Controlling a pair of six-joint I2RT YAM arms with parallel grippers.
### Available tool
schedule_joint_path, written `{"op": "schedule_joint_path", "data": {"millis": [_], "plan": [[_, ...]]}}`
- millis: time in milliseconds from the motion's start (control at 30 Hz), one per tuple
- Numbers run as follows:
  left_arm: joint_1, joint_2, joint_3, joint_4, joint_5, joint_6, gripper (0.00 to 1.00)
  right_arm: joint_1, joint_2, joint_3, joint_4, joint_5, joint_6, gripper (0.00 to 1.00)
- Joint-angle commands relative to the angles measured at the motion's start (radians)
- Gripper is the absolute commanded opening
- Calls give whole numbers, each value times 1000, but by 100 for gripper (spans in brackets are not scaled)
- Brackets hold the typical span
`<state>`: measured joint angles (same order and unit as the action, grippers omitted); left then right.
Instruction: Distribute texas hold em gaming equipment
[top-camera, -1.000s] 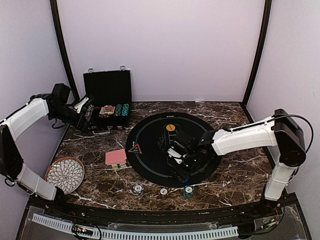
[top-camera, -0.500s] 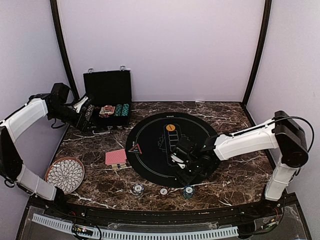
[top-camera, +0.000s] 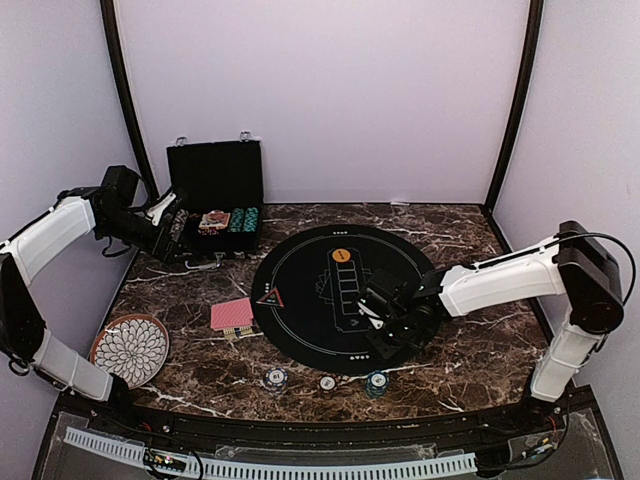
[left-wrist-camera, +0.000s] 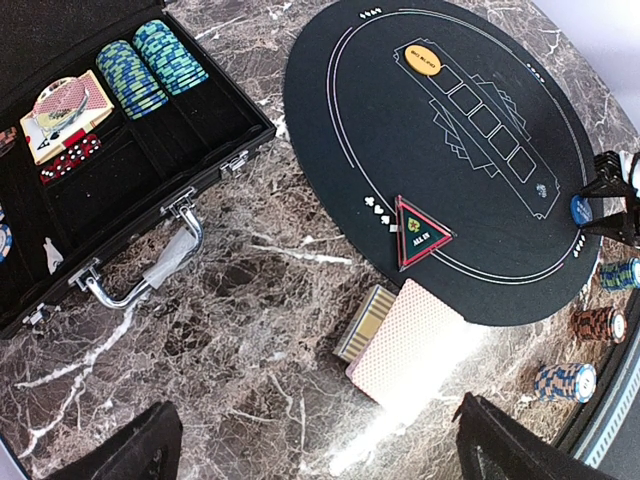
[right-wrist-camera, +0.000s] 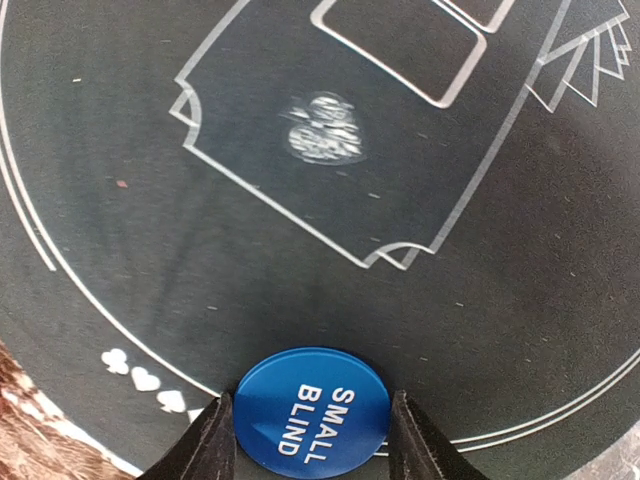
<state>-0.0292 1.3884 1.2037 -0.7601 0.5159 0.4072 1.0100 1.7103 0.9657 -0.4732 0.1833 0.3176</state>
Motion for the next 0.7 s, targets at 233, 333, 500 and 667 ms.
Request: {"op": "schedule_joint_path", "data": {"millis": [233, 333, 500, 667], "plan": [[-4, -38, 18, -35, 4, 17, 99, -74, -56, -63, -57, 67, 18, 49], [-4, -39, 18, -35, 3, 17, 99, -79, -73, -68, -64, 68, 21, 51], [-4, -42, 19, -41, 1, 23, 99, -80, -123, -28, -115, 65, 18, 64], [-5, -47, 22, -51, -6, 33, 99, -62, -234, 44, -212, 51, 26, 76]]}}
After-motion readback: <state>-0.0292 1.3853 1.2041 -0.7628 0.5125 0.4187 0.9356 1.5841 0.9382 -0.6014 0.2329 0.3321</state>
